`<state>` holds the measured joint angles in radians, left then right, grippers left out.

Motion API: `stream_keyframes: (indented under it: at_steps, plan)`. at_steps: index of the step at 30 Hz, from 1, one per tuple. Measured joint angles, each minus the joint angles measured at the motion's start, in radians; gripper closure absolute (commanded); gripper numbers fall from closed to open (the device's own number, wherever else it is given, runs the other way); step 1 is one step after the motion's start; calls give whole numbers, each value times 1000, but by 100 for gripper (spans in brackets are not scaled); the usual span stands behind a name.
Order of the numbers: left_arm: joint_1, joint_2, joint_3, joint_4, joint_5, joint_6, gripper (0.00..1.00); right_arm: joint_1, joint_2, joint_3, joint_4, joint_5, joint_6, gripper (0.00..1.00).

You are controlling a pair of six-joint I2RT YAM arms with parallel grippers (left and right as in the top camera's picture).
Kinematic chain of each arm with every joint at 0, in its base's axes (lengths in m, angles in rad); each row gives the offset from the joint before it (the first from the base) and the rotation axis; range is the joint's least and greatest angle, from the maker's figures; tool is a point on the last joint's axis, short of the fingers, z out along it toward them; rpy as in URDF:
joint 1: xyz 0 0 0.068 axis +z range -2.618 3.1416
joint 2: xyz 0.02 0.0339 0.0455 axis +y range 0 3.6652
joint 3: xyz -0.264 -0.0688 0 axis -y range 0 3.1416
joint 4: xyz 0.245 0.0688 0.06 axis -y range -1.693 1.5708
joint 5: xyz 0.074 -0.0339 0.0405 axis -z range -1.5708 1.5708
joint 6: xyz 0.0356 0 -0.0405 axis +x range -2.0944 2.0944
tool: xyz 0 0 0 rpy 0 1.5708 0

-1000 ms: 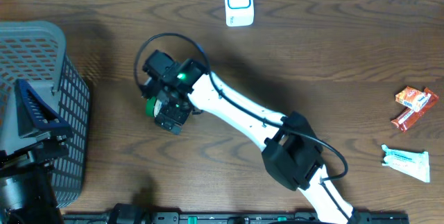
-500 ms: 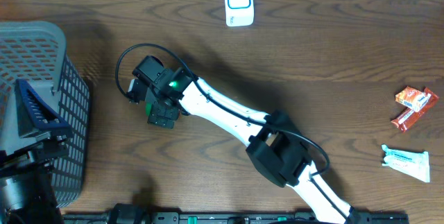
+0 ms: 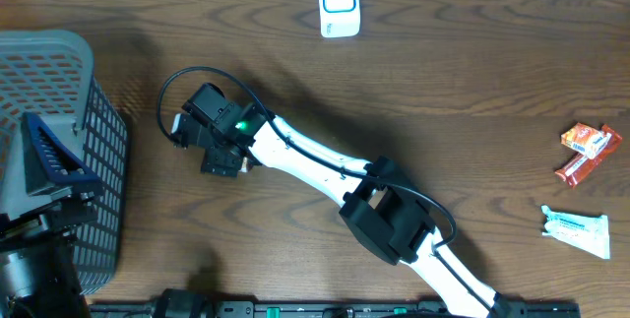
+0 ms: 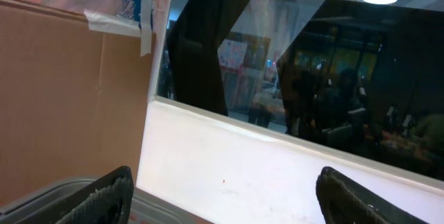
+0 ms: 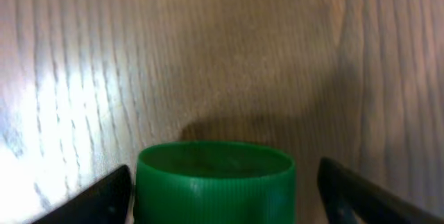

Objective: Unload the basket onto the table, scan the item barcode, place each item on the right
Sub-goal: 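Close the right gripper on the jar's green lid and lift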

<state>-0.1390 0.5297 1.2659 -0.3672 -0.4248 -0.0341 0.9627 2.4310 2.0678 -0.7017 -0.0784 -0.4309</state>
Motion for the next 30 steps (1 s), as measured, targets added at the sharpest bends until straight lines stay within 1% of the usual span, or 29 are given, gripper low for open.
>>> stream_keyframes:
  at_steps: [4,7,10,12,14,18,19,21,22,23,26,30]
  plan:
    - [0,0,0,0,0,0,16,0,0,0,8,0,8,30]
    - [0,0,0,0,0,0,16,0,0,0,10,2,14,34]
    - [0,0,0,0,0,0,16,0,0,3,8,17,33,34]
    - [0,0,0,0,0,0,15,0,0,18,-13,30,42,39]
    - [0,0,0,0,0,0,16,0,1,56,-51,39,52,41]
    - [0,0,0,0,0,0,16,-6,1,184,-134,50,63,40]
    - [0,0,0,0,0,0,15,-8,1,226,-167,51,66,38]
    - [0,0,0,0,0,0,16,-16,1,286,-210,52,78,14]
    - [0,0,0,0,0,0,15,-22,1,310,-224,51,85,4]
    - [0,0,0,0,0,0,15,-30,0,327,-237,46,88,1]
    - [0,0,0,0,0,0,15,-58,-1,338,-286,-1,84,1]
    - [0,0,0,0,0,0,16,-87,0,293,-318,-88,82,1]
